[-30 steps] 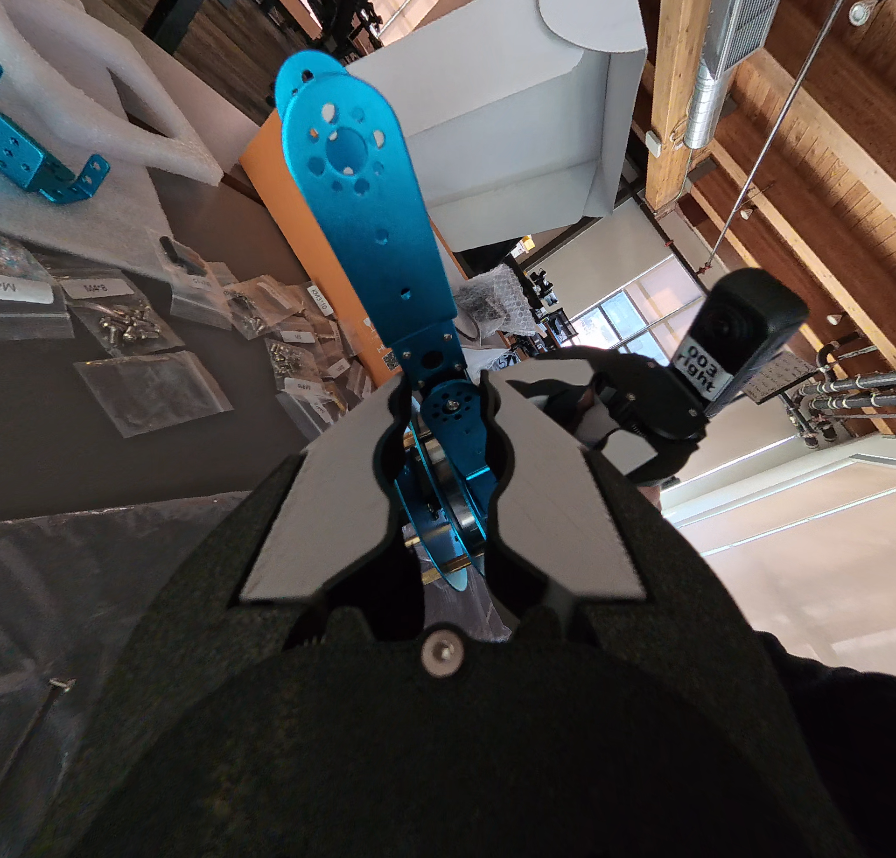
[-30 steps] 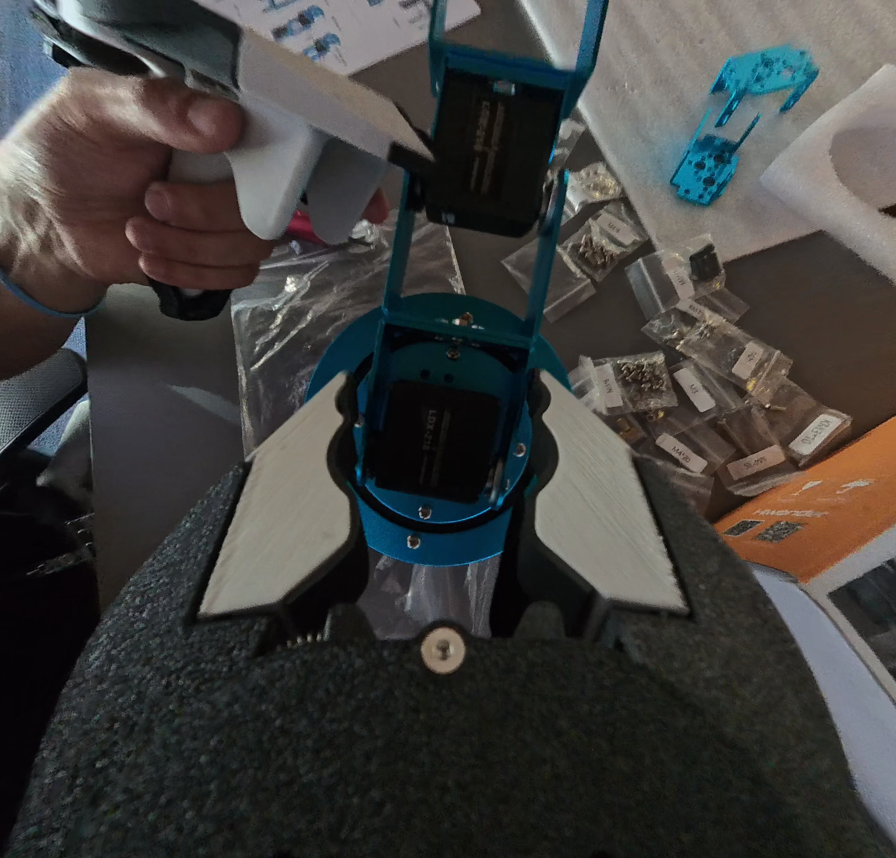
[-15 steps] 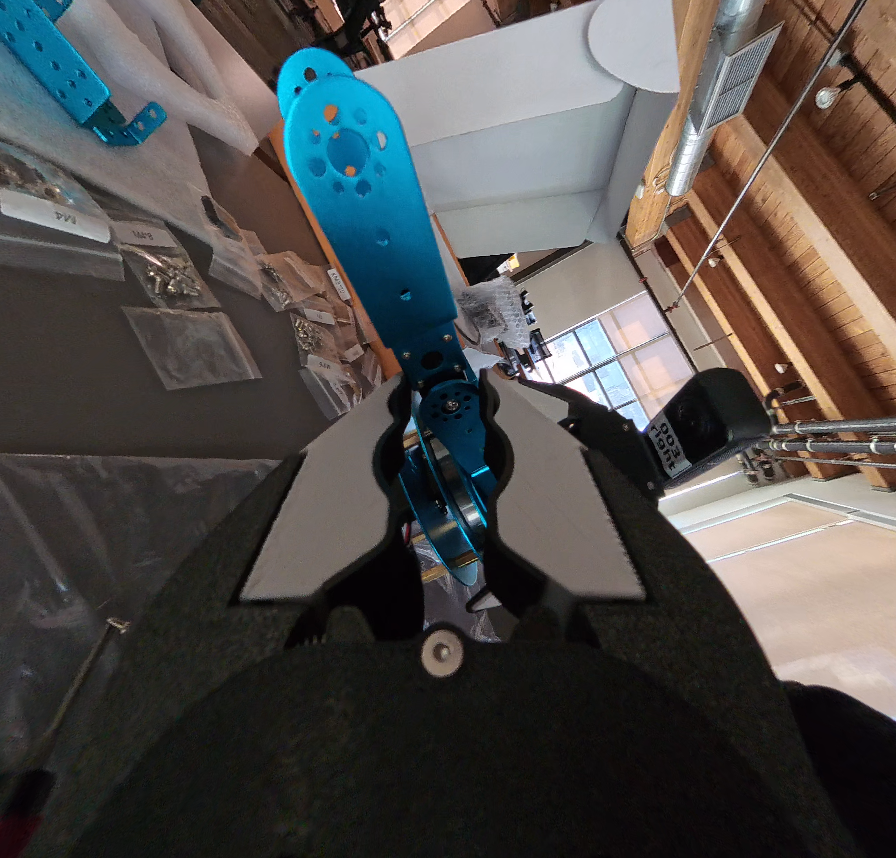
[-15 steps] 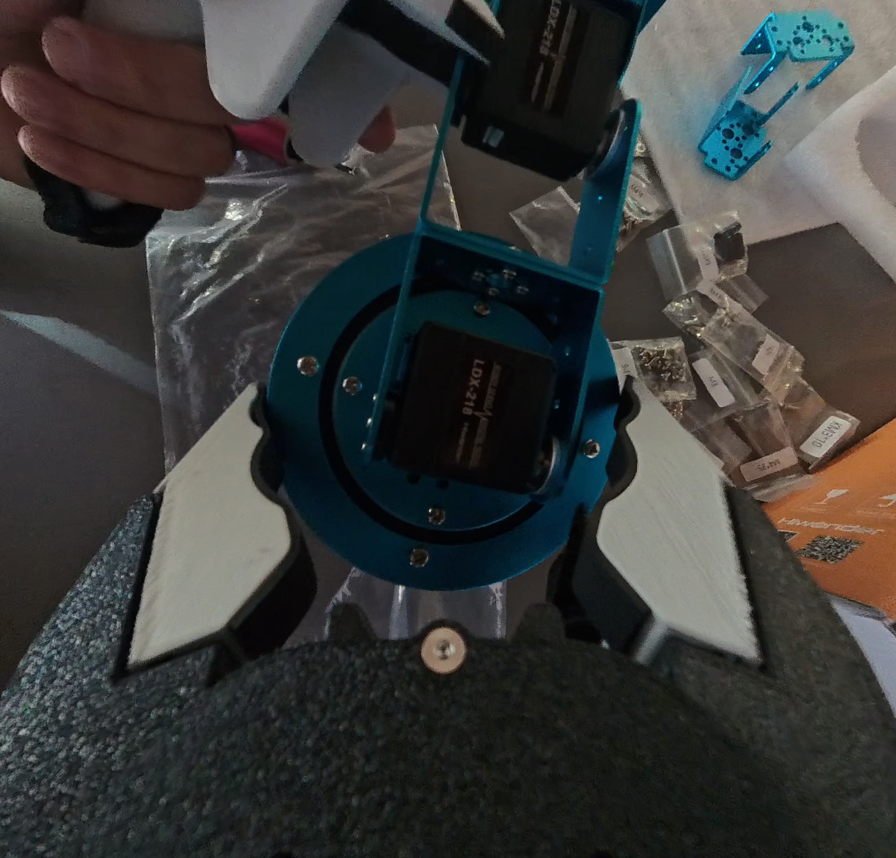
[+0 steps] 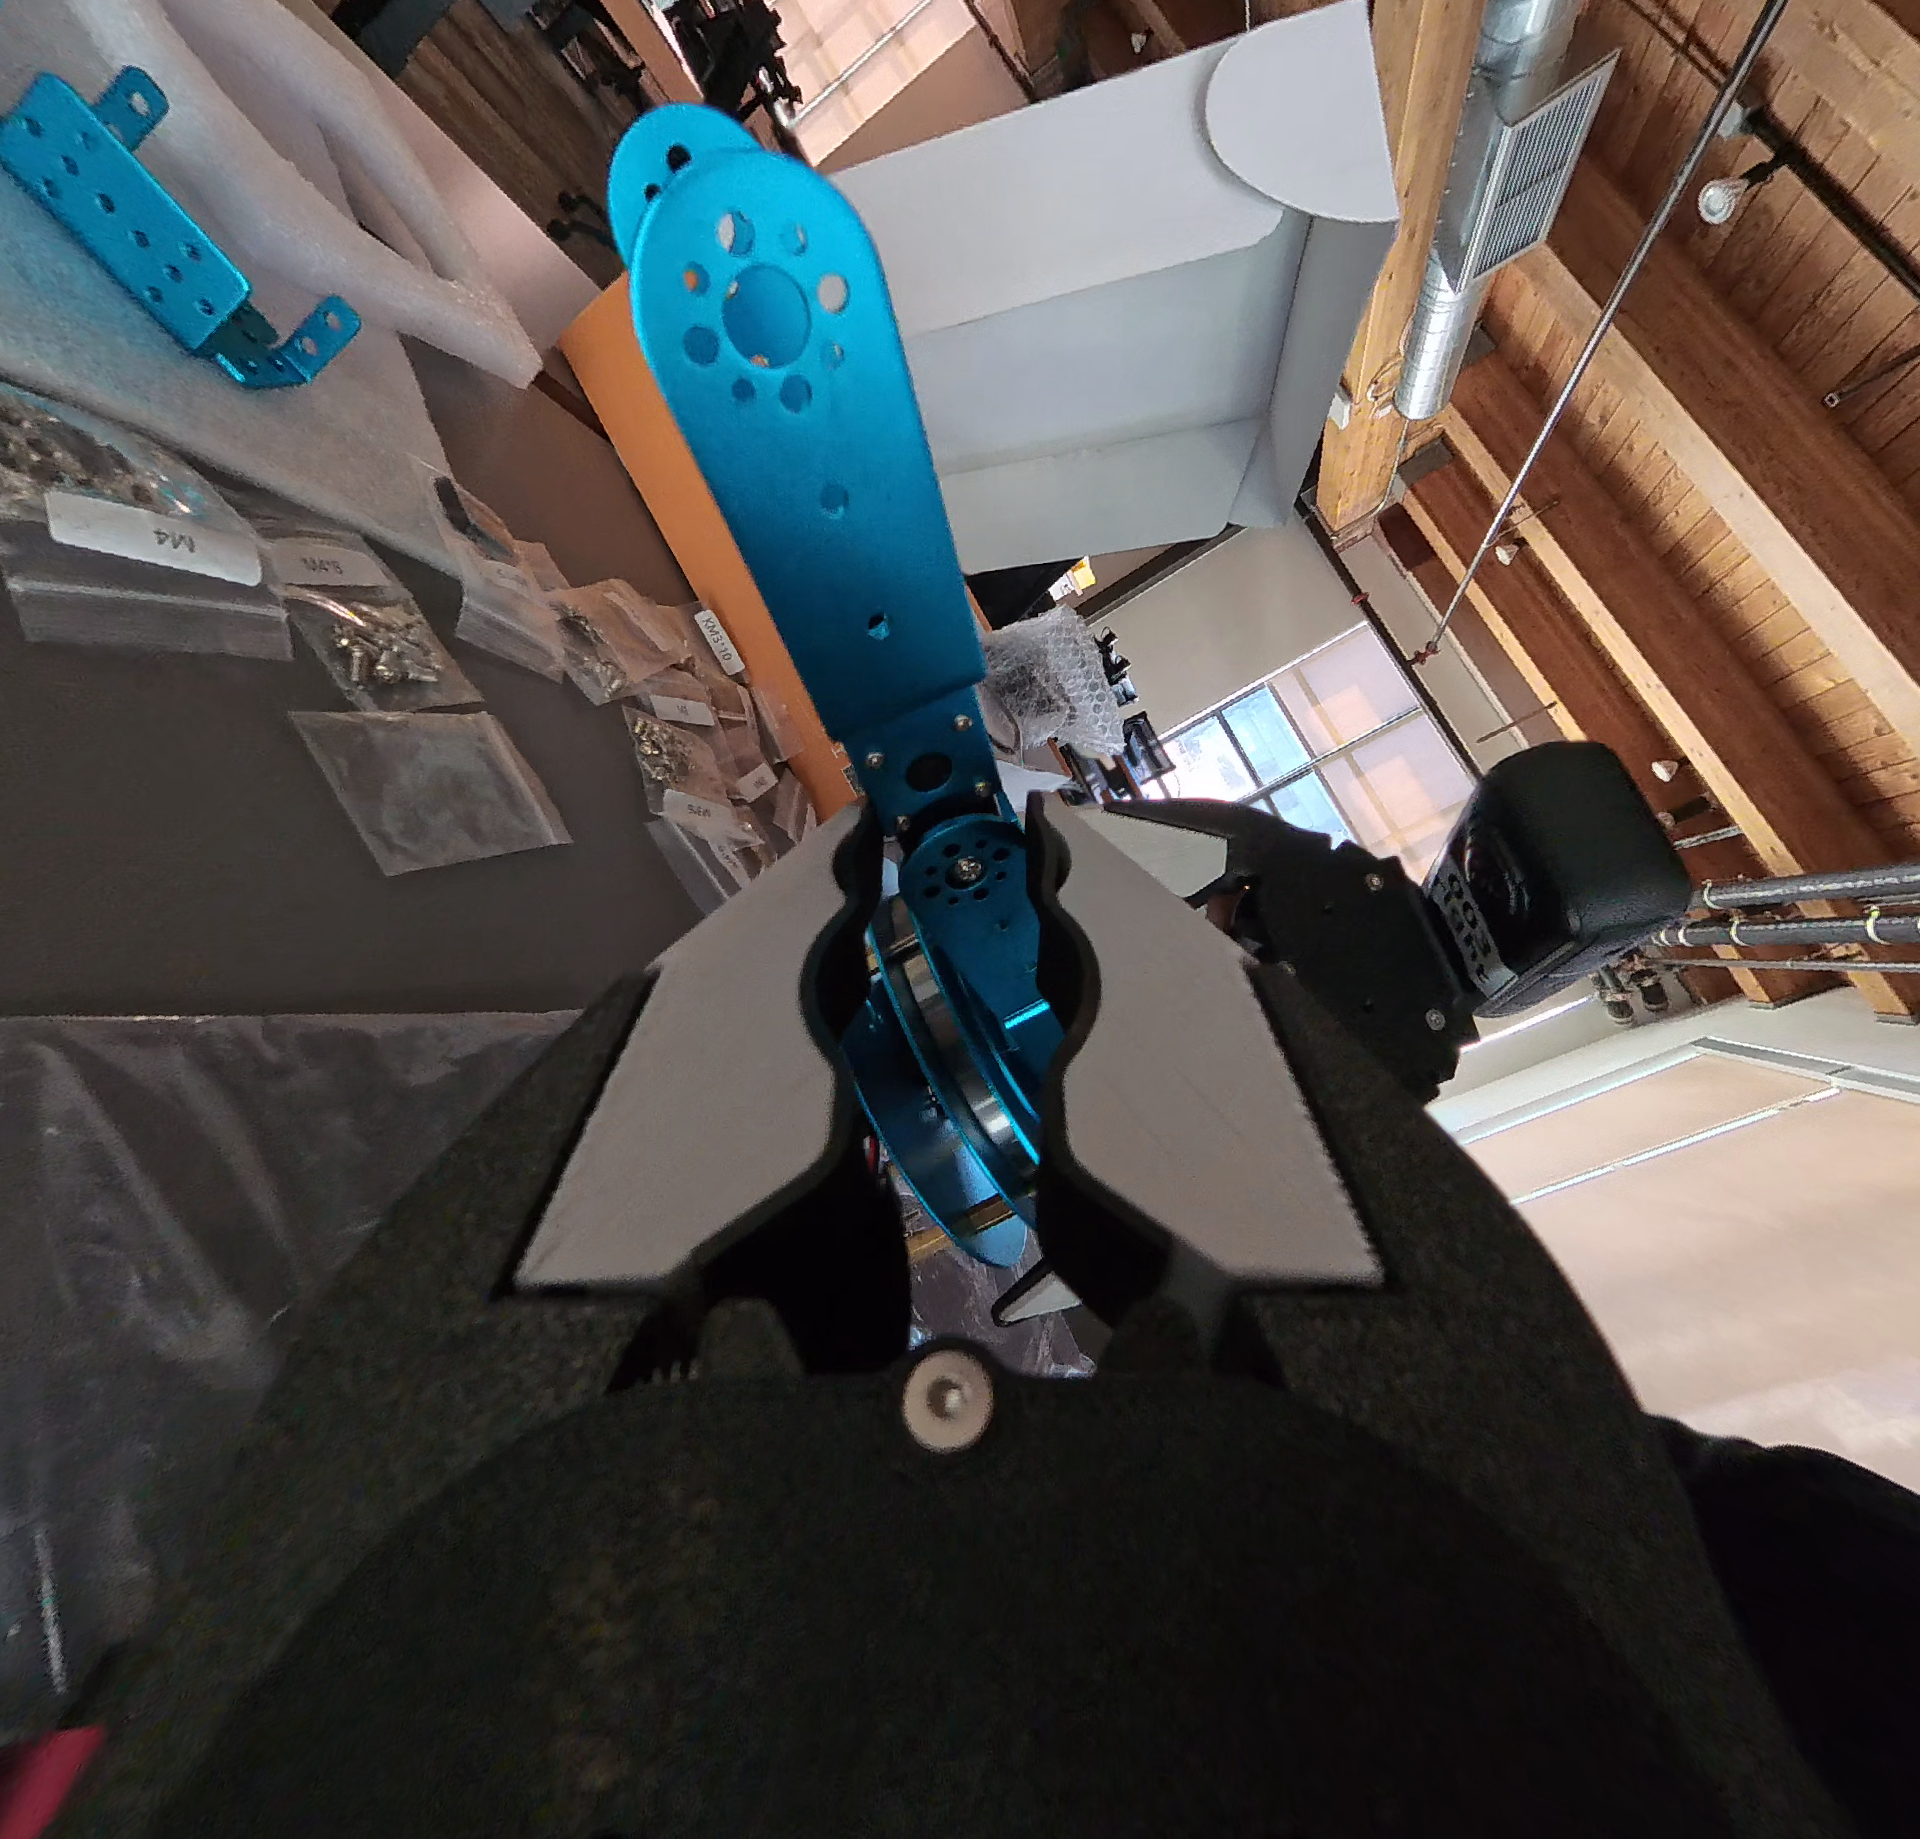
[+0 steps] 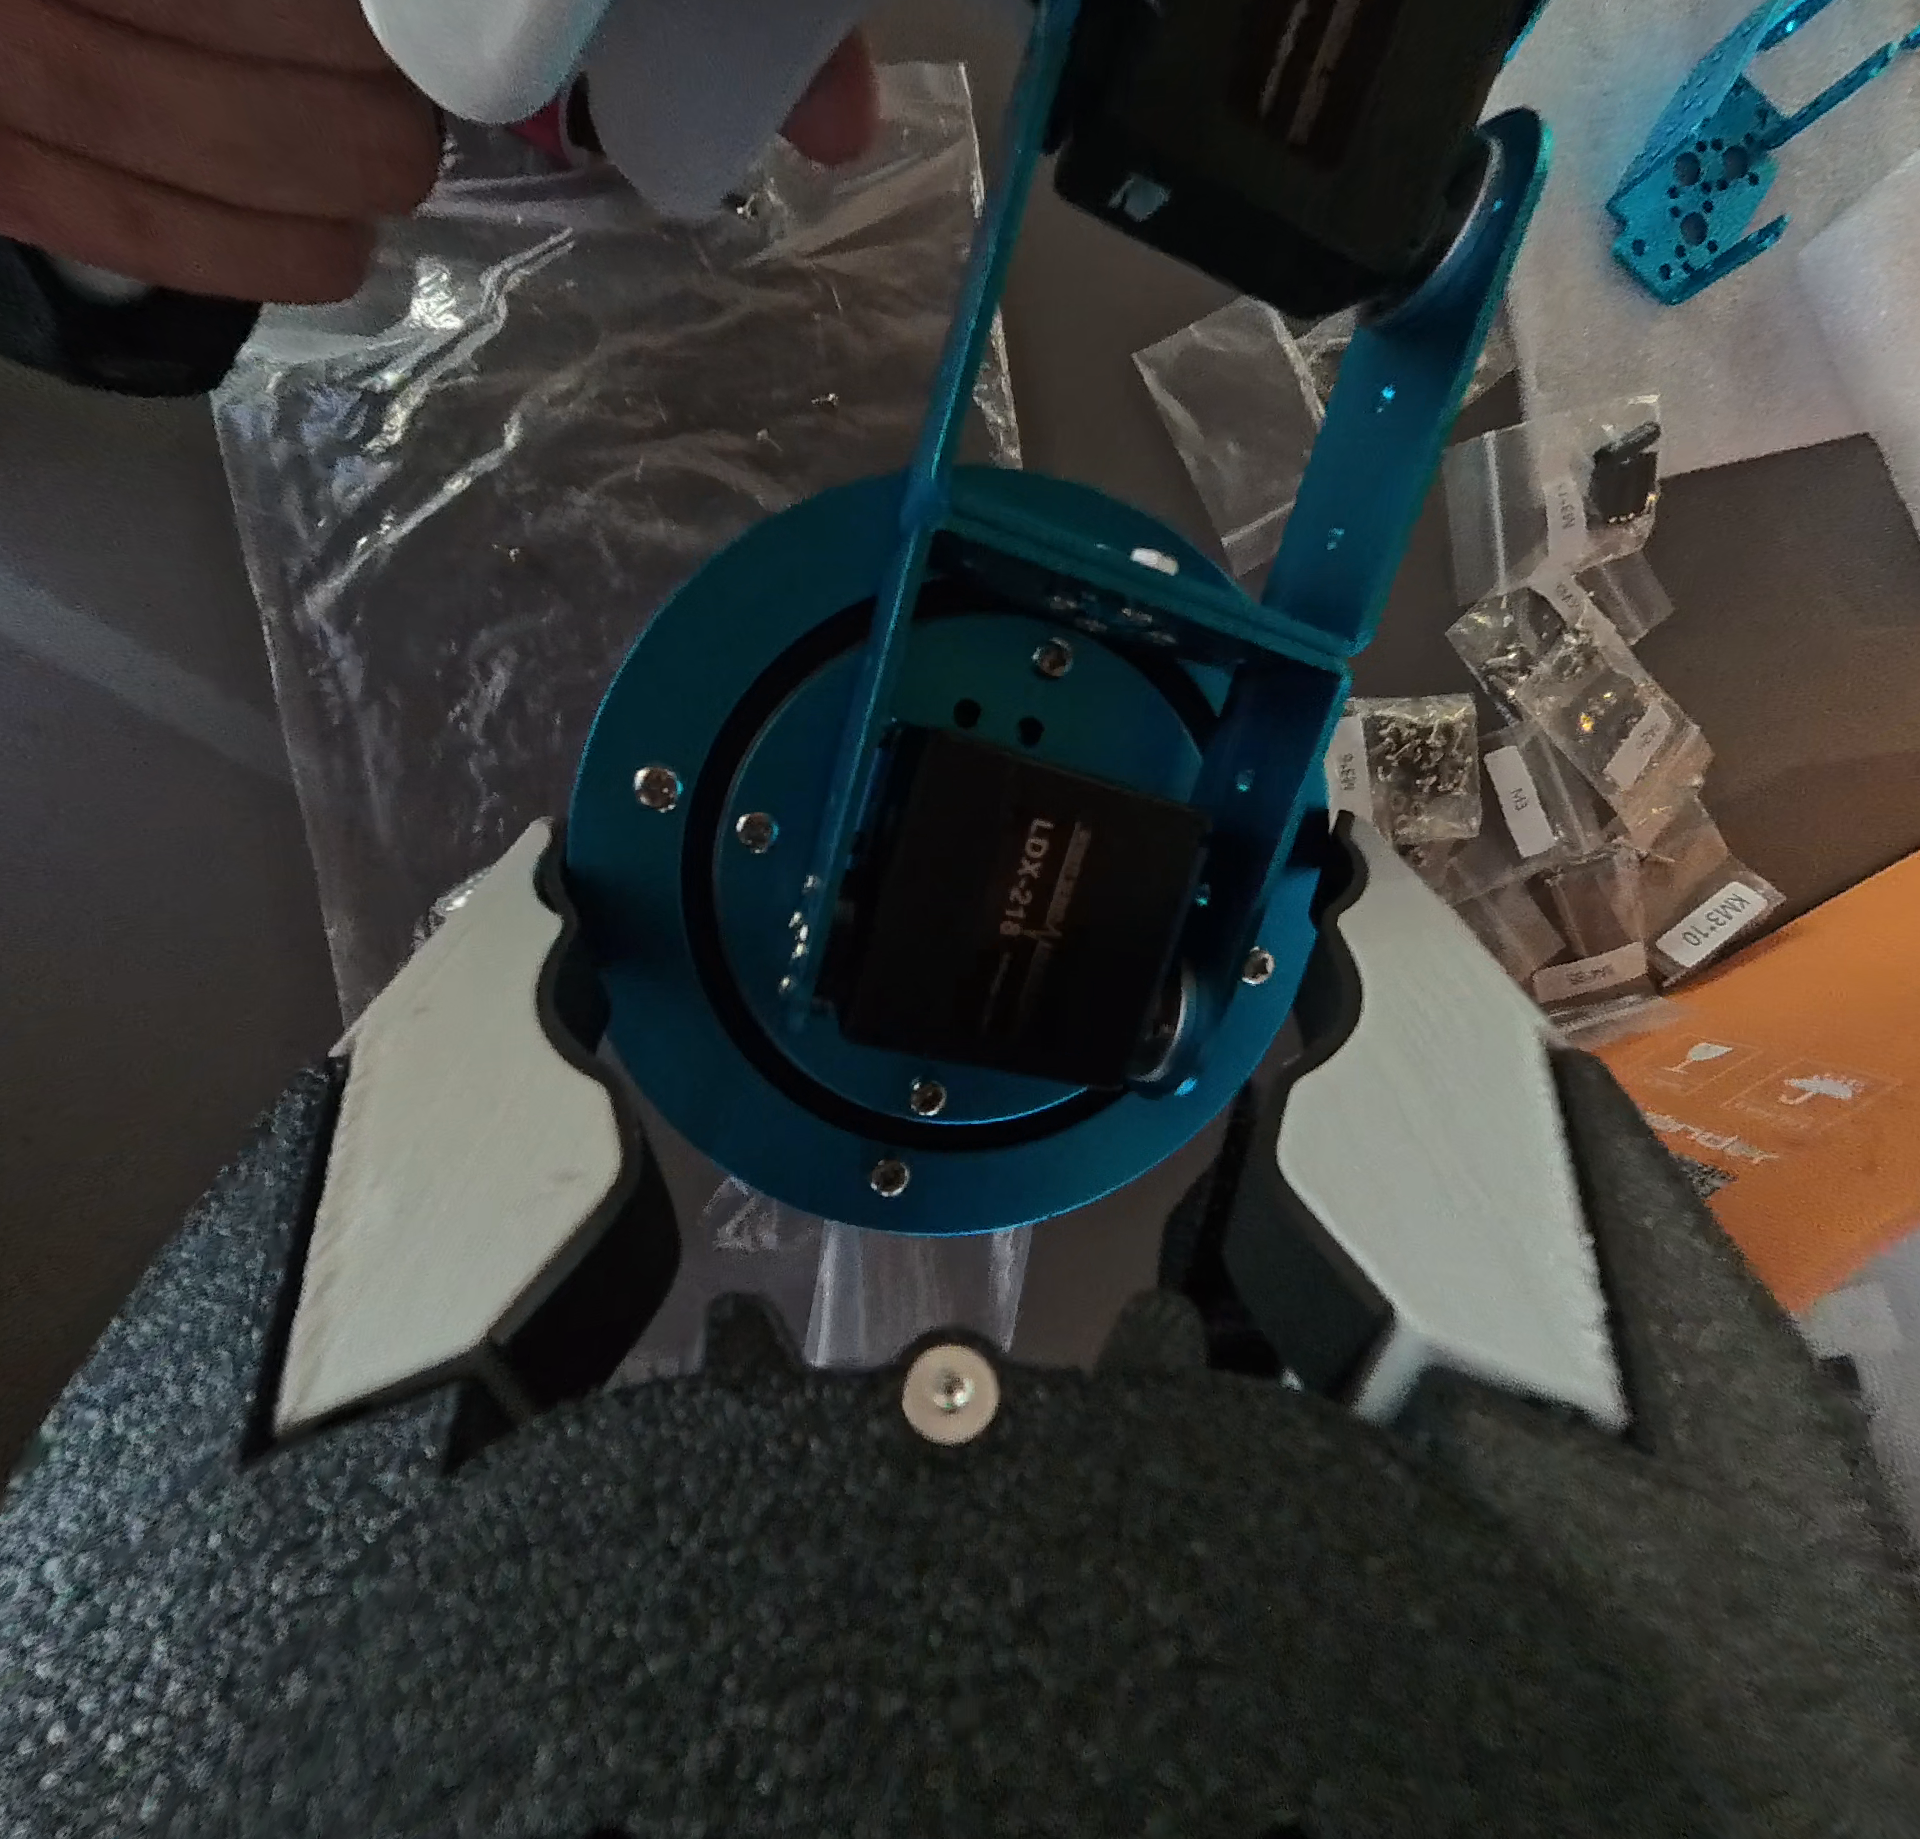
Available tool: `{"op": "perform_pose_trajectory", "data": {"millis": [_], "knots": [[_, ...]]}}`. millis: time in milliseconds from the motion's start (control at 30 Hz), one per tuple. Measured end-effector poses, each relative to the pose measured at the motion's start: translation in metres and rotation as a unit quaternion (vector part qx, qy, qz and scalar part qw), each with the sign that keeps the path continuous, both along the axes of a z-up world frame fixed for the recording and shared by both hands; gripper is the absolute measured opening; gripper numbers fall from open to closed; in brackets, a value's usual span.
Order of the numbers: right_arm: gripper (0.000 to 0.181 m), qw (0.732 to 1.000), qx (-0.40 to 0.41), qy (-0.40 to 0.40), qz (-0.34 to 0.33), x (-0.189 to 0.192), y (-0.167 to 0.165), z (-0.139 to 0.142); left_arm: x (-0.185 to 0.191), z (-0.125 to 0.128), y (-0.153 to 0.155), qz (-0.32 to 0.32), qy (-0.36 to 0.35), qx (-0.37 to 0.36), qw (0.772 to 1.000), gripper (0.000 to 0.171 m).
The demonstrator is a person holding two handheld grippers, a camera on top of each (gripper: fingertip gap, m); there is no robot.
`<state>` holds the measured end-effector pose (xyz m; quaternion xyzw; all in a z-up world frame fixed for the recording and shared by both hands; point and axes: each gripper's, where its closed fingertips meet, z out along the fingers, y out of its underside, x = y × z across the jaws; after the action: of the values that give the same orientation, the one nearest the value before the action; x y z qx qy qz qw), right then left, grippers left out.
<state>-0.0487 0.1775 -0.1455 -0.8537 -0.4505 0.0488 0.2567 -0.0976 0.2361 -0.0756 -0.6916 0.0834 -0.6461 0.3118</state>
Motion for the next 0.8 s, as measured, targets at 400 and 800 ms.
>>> {"op": "perform_pose_trajectory", "data": {"millis": [400, 800], "knots": [[0.087, 0.859, -0.238, 0.435, 0.126, -0.014, 0.034, 0.087, 0.014, 0.019, -0.010, -0.042, 0.003, 0.057, 0.997, 0.026], [0.035, 0.745, -0.478, 0.448, 0.126, -0.055, 0.039, 0.056, 0.014, -0.003, 0.002, -0.028, 0.008, 0.004, 1.000, 0.029]]}}
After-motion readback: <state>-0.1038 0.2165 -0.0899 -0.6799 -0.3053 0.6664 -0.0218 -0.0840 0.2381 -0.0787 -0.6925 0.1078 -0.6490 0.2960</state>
